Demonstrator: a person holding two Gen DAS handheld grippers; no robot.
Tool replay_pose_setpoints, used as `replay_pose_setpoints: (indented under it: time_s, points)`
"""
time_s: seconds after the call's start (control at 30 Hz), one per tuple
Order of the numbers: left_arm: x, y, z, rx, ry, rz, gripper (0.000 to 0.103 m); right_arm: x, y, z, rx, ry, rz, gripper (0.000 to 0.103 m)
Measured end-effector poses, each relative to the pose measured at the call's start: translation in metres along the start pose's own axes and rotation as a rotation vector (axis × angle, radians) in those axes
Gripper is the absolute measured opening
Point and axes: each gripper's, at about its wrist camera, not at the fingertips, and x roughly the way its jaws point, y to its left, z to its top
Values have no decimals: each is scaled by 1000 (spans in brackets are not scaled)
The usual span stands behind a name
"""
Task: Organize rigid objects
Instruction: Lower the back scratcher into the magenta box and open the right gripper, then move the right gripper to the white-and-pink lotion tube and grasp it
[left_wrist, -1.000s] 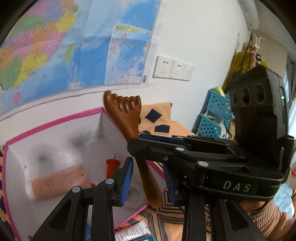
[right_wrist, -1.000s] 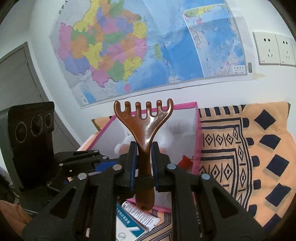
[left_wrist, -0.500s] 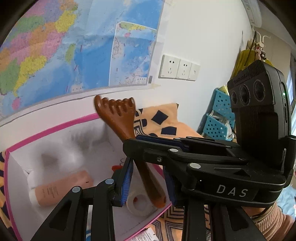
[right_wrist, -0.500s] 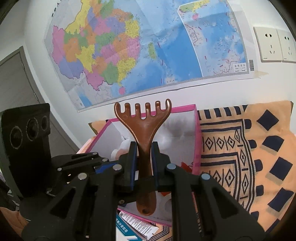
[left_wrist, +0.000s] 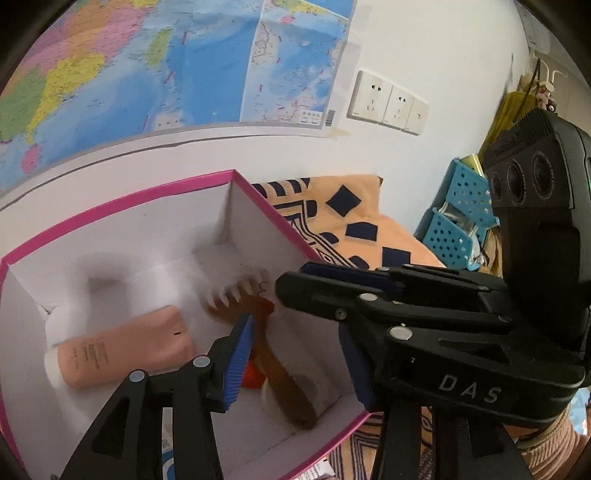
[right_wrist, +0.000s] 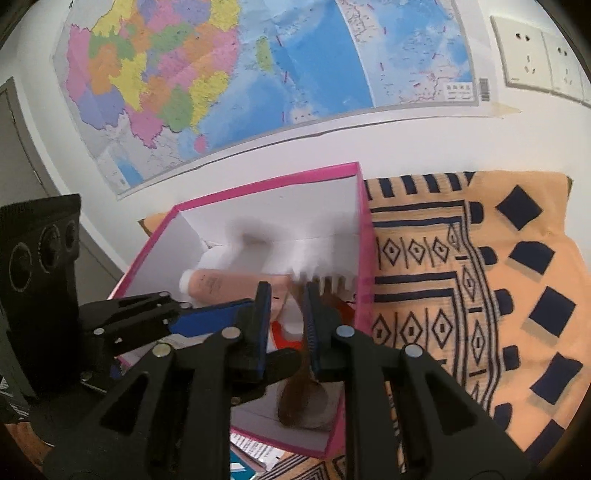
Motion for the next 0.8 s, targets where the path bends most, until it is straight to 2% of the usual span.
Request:
replay_pose_setpoints:
  time_s: [0.2,0.4,0.47,0.63,0.8]
  points:
    - [-18,8,-10,-2,-33,51,62,-20,7,-9,-8,-35,34,25]
    - [-59,14,-32,-10,-113,62,65,-53,22,-33,-39,-79,140,37]
    - [-75,15,-42,-6,-148,80,72,-61,28,-42,-53,-80,170,42]
    - [-115,19,-72,-8,-215,110,76,-68,40,-73,-82,-38,230,43]
    - [-131,30,-111,-45,-186,163,77,-61,43,-108,-60,48,268,43]
